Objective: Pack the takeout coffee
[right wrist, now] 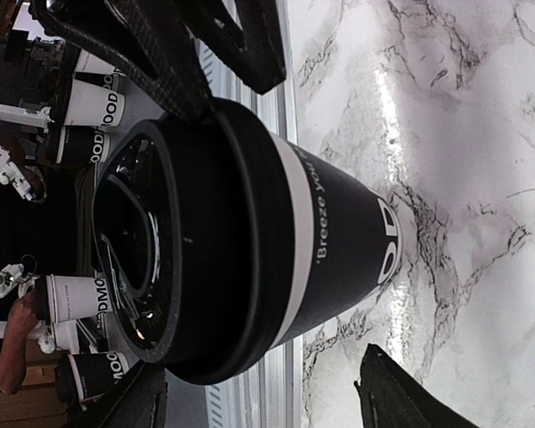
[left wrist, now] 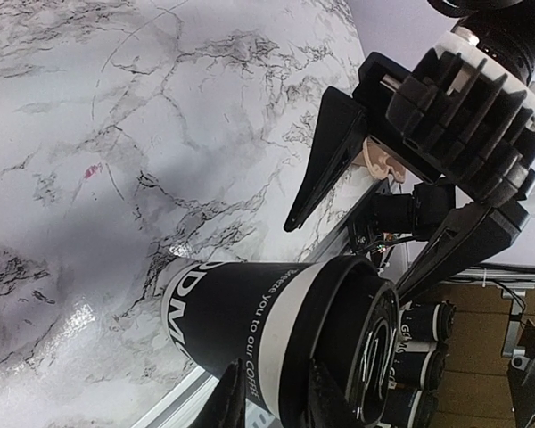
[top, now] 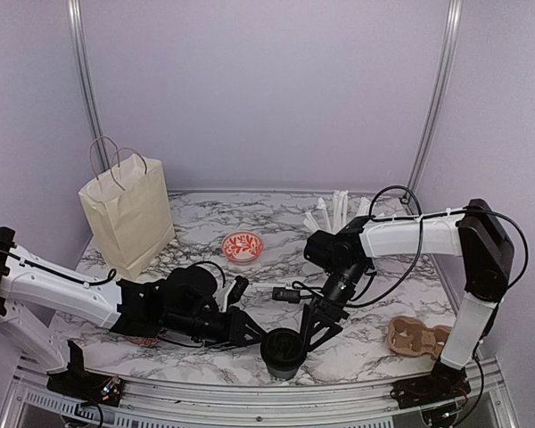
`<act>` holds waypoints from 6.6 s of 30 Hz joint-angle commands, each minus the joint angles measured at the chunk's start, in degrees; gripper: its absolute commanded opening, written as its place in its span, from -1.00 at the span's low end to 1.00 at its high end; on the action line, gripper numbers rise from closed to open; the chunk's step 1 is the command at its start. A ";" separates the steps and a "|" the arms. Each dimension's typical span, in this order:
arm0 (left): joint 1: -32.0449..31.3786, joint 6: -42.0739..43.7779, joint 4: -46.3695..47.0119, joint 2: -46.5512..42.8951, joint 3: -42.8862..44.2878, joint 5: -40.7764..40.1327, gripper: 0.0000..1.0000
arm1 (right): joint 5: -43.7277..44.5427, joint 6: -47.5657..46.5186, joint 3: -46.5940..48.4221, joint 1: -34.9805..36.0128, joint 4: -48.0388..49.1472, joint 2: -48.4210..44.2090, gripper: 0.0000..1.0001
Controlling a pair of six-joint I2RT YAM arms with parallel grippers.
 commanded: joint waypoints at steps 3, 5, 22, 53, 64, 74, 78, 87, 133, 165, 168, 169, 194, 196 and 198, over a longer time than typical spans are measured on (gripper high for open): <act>-1.46 1.43 -11.79 1.50 -0.51 -0.93 -0.51 | 8.21 5.62 -0.56 1.11 6.54 -1.02 0.42; -1.83 1.75 -11.76 1.56 -0.32 -0.73 -0.50 | 12.29 7.20 -0.61 1.03 8.13 -0.34 0.42; -4.77 -3.12 -19.26 5.77 -8.34 -0.68 -0.70 | 24.14 10.71 -0.63 3.20 12.29 7.13 0.27; -4.01 20.46 -36.86 -5.14 19.36 -26.43 0.00 | 12.54 1.18 8.61 -1.61 5.76 -13.86 0.46; 4.21 25.13 -39.46 -15.65 17.20 -44.12 0.60 | 24.44 -7.94 3.29 11.24 15.36 -18.93 0.96; 5.07 23.79 -38.09 -18.57 13.78 -43.66 0.61 | 28.36 -8.37 3.65 18.32 14.88 -13.02 0.85; 5.16 23.81 -37.93 -18.73 13.27 -43.56 0.61 | 28.65 -8.32 3.96 19.12 14.45 -11.93 0.83; 5.42 23.89 -37.15 -18.14 12.51 -42.87 0.61 | 30.71 -7.74 3.69 19.57 14.45 -11.01 0.66; 5.51 23.08 -36.52 -22.57 9.16 -43.20 0.61 | 44.12 5.48 31.61 -3.30 12.81 13.55 0.25; 14.20 41.25 -59.98 -25.48 35.69 -57.68 0.59 | 27.39 -2.80 20.96 -3.35 7.39 -16.14 0.85; 23.19 44.61 -62.00 -25.67 41.54 -56.73 0.49 | 24.66 -3.00 15.39 -3.32 8.02 -20.46 0.84; 26.00 45.84 -62.19 -25.49 43.37 -55.84 0.45 | 23.97 -3.00 14.07 -3.35 8.14 -21.38 0.83; 71.93 58.43 -68.76 8.14 66.34 -15.57 0.32 | 20.18 -8.05 1.58 -3.33 4.84 -31.75 0.72; 72.24 59.34 -68.62 10.02 67.04 -16.25 0.18 | 20.08 -7.83 1.18 -3.32 5.15 -31.83 0.72; 72.27 59.99 -68.60 11.57 67.78 -15.45 0.08 | 20.15 -7.73 0.95 -3.30 5.26 -31.75 0.71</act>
